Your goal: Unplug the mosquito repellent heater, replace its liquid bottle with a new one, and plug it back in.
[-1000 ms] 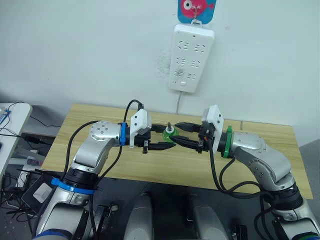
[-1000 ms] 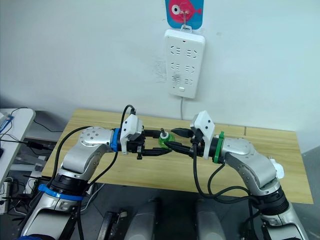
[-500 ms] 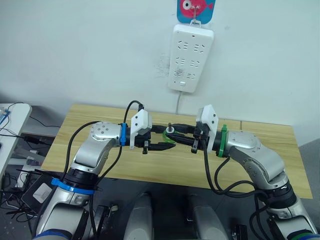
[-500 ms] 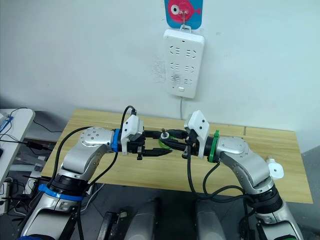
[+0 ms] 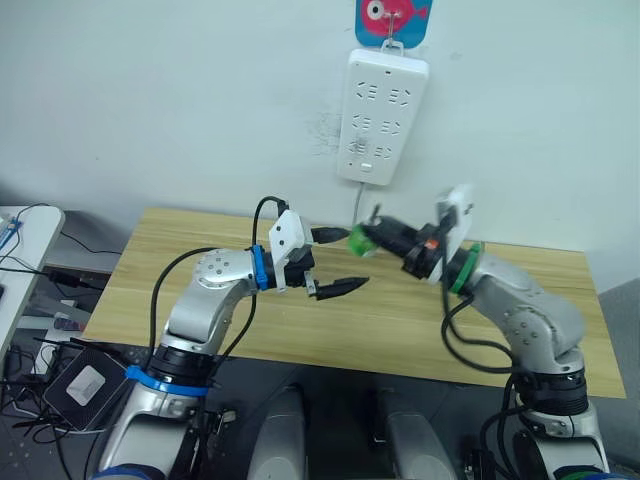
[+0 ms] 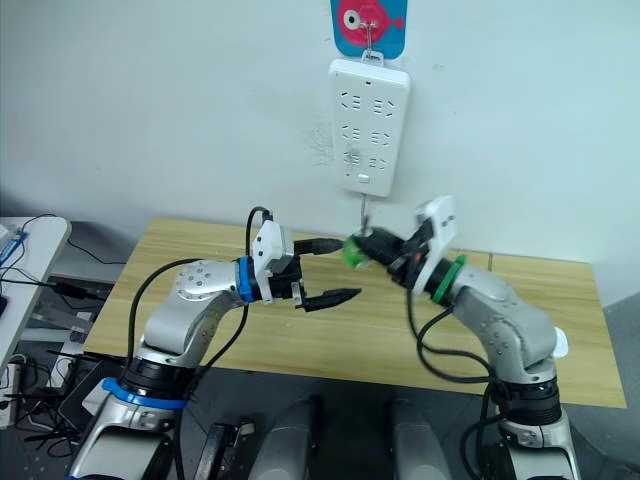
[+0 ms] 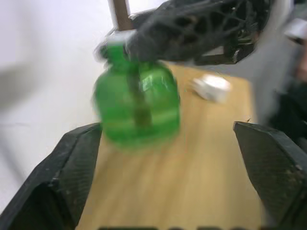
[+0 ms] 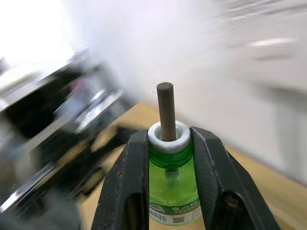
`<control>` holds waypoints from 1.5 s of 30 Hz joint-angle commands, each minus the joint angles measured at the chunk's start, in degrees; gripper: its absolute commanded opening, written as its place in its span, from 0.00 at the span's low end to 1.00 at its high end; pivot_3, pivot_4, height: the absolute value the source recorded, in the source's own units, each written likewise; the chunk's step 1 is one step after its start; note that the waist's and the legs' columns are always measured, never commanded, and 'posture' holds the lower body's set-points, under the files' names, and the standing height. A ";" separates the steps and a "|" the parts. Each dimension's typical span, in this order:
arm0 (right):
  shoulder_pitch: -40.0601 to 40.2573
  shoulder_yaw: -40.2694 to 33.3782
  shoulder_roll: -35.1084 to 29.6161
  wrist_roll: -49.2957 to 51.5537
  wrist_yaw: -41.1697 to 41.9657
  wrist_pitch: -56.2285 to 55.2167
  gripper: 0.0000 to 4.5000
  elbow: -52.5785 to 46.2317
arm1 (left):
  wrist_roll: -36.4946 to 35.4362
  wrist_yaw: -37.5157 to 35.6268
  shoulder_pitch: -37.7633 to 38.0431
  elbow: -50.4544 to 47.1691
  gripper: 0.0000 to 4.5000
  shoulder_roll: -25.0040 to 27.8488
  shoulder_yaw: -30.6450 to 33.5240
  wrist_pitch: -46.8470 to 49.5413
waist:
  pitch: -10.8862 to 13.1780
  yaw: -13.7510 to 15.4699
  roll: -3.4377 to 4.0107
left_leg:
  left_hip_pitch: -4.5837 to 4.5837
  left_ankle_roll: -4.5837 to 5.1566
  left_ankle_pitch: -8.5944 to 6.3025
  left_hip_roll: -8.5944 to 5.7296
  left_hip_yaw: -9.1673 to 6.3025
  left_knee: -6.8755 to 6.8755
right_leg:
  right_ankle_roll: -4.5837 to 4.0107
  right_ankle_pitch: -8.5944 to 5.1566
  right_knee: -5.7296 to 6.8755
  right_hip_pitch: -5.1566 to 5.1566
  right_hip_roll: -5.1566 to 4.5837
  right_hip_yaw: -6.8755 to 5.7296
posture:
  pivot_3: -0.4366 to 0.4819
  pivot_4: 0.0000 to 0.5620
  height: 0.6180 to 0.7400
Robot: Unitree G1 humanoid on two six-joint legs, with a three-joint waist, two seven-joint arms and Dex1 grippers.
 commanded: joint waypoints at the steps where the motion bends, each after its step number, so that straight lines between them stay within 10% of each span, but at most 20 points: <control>1: -0.41 -7.82 3.78 13.67 -9.99 5.01 0.19 -0.93 | 0.28 5.41 0.78 -4.27 1.00 -2.87 0.92 -2.12 | 0.00 -0.10 0.00 | 0.00 0.00 0.00 0.00 0.01 0.00 | 0.00 0.00 0.01 0.00 0.00 0.00 | 0.57 0.50 1.00; 12: -3.13 -10.26 8.00 43.56 -34.30 1.05 0.19 -0.84 | 4.00 13.61 -0.98 -3.27 1.00 -9.34 -0.56 -9.18 | -0.01 -0.47 0.01 | 0.00 0.02 -0.01 -0.03 0.09 -0.02 | 0.01 0.00 0.02 -0.02 0.24 0.08 | 0.56 0.49 1.00; 32: -0.44 -1.14 -0.93 50.62 -34.92 -5.17 0.19 -2.62 | 3.60 15.89 -3.16 -1.68 1.00 -11.96 -1.05 -11.35 | -0.01 -0.47 0.00 | -0.01 0.02 0.00 -0.01 0.09 -0.01 | 0.02 -0.01 0.00 -0.02 0.31 0.08 | 0.55 0.49 1.00; 40: -0.23 0.56 -2.05 51.69 -34.84 -6.80 0.19 -3.17 | 2.89 15.64 -3.11 -2.01 0.53 -12.04 -1.17 -10.61 | -0.01 -0.48 0.00 | -0.02 0.02 0.00 -0.02 0.09 -0.01 | 0.03 -0.01 -0.01 -0.02 0.31 0.09 | 0.55 0.49 1.00; 45: 0.00 1.40 -3.19 51.99 -34.08 -6.76 0.19 -3.23 | 2.81 15.62 -3.61 -1.67 0.49 -12.26 -1.19 -10.54 | -0.01 -0.47 0.00 | -0.02 0.02 0.00 0.00 0.09 -0.01 | 0.03 -0.01 -0.01 -0.02 0.32 0.09 | 0.55 0.49 1.00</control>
